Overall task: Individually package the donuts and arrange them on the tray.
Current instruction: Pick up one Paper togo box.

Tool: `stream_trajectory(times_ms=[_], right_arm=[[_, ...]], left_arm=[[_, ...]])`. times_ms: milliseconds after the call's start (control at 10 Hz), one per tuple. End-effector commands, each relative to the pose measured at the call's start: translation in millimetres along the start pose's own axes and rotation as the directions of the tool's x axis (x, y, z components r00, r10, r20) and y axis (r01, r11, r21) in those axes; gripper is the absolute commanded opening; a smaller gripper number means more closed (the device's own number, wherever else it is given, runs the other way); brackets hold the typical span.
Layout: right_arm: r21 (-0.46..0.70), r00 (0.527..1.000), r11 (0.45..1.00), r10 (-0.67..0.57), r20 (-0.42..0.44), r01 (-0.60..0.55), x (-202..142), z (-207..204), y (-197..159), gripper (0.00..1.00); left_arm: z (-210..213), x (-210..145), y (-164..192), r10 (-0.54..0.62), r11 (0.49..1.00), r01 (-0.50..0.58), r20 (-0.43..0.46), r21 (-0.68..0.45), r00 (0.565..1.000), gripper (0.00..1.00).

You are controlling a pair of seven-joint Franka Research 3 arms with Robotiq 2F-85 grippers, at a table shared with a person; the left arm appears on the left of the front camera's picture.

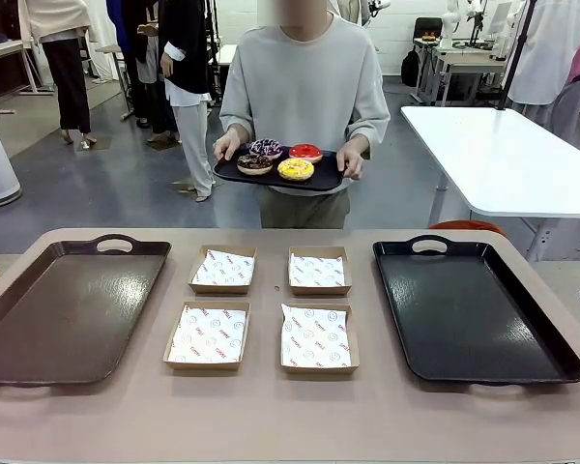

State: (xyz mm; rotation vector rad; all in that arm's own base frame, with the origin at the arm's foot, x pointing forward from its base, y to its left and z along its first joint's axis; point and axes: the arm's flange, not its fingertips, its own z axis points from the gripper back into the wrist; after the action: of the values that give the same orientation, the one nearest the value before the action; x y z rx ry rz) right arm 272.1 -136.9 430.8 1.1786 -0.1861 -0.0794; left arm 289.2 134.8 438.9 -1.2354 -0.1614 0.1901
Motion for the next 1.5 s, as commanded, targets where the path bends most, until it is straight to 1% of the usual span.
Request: stream_trajectory(times_ms=[0,100,200,1400], right_arm=[[-0.04,1.0,0.999,-0.01,0.006,0.01,-3.3,7.6,3.3,1.0],[-0.058,1.0,0.998,-0.009,-0.004,0.009,-4.3,5.1,5.0,1.0],[-0.01,1.0,1.0,-0.003,0.005,0.003,-1.9,3.5,-1.0,1.0],[-0.01,1.0,1.0,-0.003,0.005,0.003,-1.9,3.5,-1.0,1.0]], left_arm=[[7.3,-2.2,-2.1,0.002,0.999,-0.003,0.021,0.052,1.0,1.0],[5.9,-2.8,-8.8,-0.028,0.997,0.027,0.016,0.076,0.999,1.0],[3.8,-0.7,1.3,0.001,1.0,-0.001,0.009,0.016,1.0,1.0],[3.8,-0.7,1.3,0.001,1.0,-0.001,0.009,0.016,1.0,1.0]])
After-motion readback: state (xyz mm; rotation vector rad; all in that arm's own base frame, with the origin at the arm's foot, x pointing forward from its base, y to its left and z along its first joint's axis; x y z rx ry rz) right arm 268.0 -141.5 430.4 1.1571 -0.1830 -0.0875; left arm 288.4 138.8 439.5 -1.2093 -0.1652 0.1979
